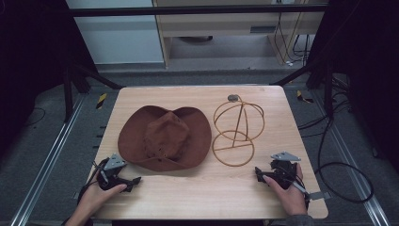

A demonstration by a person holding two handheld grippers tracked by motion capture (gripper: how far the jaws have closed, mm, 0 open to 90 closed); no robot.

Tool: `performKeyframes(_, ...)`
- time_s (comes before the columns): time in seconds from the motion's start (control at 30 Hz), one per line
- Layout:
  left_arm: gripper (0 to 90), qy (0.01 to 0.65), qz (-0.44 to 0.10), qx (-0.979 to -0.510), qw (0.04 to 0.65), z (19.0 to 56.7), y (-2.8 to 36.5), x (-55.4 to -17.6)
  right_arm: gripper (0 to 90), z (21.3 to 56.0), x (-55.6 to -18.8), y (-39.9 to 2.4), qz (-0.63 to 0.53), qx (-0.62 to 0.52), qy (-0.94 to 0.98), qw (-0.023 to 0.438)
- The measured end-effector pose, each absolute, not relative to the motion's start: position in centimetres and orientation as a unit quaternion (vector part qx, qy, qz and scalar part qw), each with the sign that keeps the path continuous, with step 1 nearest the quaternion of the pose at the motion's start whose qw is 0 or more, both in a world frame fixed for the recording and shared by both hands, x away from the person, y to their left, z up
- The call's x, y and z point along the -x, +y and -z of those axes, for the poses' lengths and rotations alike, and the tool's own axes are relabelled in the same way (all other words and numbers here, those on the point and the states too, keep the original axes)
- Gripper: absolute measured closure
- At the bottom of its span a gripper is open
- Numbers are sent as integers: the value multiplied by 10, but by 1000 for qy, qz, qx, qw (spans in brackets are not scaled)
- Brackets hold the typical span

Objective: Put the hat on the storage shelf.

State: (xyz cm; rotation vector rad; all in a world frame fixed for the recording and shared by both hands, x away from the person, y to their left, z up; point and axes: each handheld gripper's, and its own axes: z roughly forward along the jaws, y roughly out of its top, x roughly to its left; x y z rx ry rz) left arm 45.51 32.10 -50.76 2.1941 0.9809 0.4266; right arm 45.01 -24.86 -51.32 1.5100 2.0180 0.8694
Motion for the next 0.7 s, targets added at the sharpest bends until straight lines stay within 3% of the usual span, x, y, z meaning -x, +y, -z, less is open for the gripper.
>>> performKeyframes(0.3,41,373,-164,-851,331,503,322,-455,4,513,-450,-249,-317,-551,736,235)
performKeyframes(0.7,61,354,-160,-831,398,481,332,-438,4,513,-450,-249,-317,-551,736,235)
